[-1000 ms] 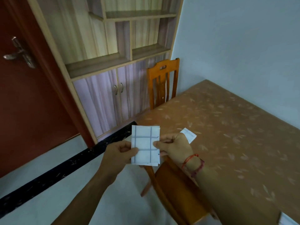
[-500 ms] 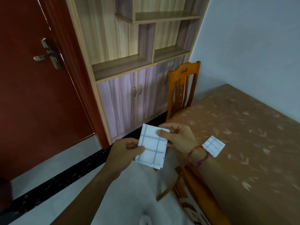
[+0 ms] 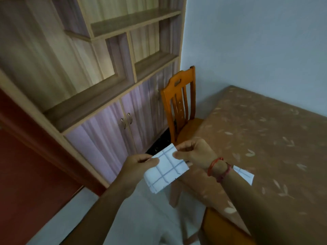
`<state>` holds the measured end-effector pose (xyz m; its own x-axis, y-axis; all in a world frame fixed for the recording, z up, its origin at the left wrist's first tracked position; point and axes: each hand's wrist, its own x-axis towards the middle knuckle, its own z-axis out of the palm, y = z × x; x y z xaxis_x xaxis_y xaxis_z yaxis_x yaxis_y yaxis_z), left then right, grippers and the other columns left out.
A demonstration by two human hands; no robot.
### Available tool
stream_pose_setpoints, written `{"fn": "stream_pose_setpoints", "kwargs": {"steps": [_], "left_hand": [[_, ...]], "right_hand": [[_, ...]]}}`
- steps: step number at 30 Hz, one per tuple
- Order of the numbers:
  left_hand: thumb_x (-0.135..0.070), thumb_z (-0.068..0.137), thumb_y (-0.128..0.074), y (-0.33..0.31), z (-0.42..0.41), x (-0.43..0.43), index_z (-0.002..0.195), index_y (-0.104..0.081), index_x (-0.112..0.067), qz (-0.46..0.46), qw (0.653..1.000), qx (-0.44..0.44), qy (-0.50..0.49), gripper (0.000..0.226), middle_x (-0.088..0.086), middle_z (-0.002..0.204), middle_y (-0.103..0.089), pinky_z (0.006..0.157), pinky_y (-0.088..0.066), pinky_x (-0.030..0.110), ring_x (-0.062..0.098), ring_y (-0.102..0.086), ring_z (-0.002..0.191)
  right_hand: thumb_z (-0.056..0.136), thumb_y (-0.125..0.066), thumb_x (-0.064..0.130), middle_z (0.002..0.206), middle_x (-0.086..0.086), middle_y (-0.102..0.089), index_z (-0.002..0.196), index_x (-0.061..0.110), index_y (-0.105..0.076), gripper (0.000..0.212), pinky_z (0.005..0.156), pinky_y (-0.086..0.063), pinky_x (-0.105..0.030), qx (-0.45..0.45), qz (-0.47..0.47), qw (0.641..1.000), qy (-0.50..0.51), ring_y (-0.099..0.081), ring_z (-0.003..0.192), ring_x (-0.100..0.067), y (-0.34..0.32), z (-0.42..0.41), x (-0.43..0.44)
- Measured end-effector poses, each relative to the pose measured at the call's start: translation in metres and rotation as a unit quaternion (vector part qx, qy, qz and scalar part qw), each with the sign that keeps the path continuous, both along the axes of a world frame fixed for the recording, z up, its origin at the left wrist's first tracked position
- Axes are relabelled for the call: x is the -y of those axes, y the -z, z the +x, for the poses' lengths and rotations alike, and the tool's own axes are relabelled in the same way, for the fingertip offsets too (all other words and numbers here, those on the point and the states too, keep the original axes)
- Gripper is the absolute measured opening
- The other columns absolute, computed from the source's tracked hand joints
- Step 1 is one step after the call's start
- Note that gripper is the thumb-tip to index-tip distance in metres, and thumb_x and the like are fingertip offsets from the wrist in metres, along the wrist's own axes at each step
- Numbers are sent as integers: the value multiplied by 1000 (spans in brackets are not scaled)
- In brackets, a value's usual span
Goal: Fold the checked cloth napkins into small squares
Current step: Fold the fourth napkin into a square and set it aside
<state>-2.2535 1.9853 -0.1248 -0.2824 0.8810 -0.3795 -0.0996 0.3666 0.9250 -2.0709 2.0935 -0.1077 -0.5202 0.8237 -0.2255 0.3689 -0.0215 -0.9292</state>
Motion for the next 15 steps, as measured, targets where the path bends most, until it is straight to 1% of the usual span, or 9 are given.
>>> {"fn": "stream_pose_setpoints", "kwargs": {"steps": [2, 4, 6, 9, 11, 12, 13, 14, 15], "left_hand": [[-12, 86, -69, -1, -2, -37, 91, -74, -3, -1, 1000, 28, -2, 10, 14, 92, -74, 82, -55, 44, 31, -70, 89], [-9, 85, -69, 0, -1, -71, 94, -71, -2, -6, 998, 60, 2, 11, 16, 94, -74, 84, -55, 46, 32, -69, 90], [-7, 85, -68, 2, 5, -102, 103, -70, -1, -12, 995, 89, 31, 19, 16, 101, -73, 87, -55, 49, 33, -70, 95], [-2, 88, -64, 7, 17, -143, 105, -69, -1, -19, 992, 105, 72, 18, 14, 101, -74, 77, -59, 43, 30, -71, 94], [-1, 89, -64, 10, 26, -167, 102, -69, 1, -19, 991, 99, 92, 14, 15, 97, -74, 68, -60, 36, 29, -72, 89], [-2, 89, -64, 10, 30, -179, 102, -69, 0, -18, 990, 91, 108, 14, 15, 97, -74, 67, -60, 36, 29, -72, 88], [-3, 89, -65, 12, 33, -191, 102, -69, -1, -17, 989, 84, 124, 14, 13, 97, -75, 69, -59, 37, 28, -72, 89], [-3, 88, -66, 14, 36, -203, 101, -69, -3, -17, 987, 77, 138, 14, 12, 97, -75, 71, -59, 39, 27, -73, 88], [-4, 88, -67, 16, 39, -215, 101, -70, -4, -19, 986, 68, 149, 13, 11, 97, -75, 72, -59, 40, 26, -73, 88]], "right_hand": [[79, -74, 13, 81, -6, -75, 84, 14, -76, 6, 64, -61, -33, 8, -2, 999, 39, -71, 71, -22, 0, 6, -25], [79, -74, 15, 71, 7, -73, 75, 24, -74, 11, 60, -60, -28, 7, 6, 996, 86, -71, 68, -16, -2, 15, -45], [79, -74, 15, 60, 14, -70, 66, 30, -71, 20, 53, -56, -20, 2, 9, 989, 146, -69, 61, -8, -4, 27, -62], [76, -78, 13, 58, 7, -69, 48, 28, -68, 33, 58, -60, -34, 0, -1, 970, 243, -72, 65, -19, -1, 48, -82], [74, -79, 12, 65, -2, -72, 55, 21, -71, 22, 61, -61, -41, -4, -13, 957, 288, -72, 67, -24, 3, 61, -93], [73, -80, 11, 70, -8, -73, 63, 13, -73, 12, 62, -61, -43, -11, -18, 950, 310, -72, 68, -25, 4, 67, -98], [72, -80, 11, 74, -13, -73, 71, 3, -72, 11, 63, -61, -44, -19, -23, 943, 332, -72, 68, -25, 4, 71, -103], [72, -81, 11, 76, -16, -73, 77, -3, -71, 18, 63, -60, -45, -24, -30, 935, 352, -72, 69, -26, 5, 75, -108], [72, -81, 11, 78, -17, -73, 82, -5, -70, 22, 64, -60, -46, -28, -42, 929, 367, -72, 69, -26, 6, 78, -114]]}}
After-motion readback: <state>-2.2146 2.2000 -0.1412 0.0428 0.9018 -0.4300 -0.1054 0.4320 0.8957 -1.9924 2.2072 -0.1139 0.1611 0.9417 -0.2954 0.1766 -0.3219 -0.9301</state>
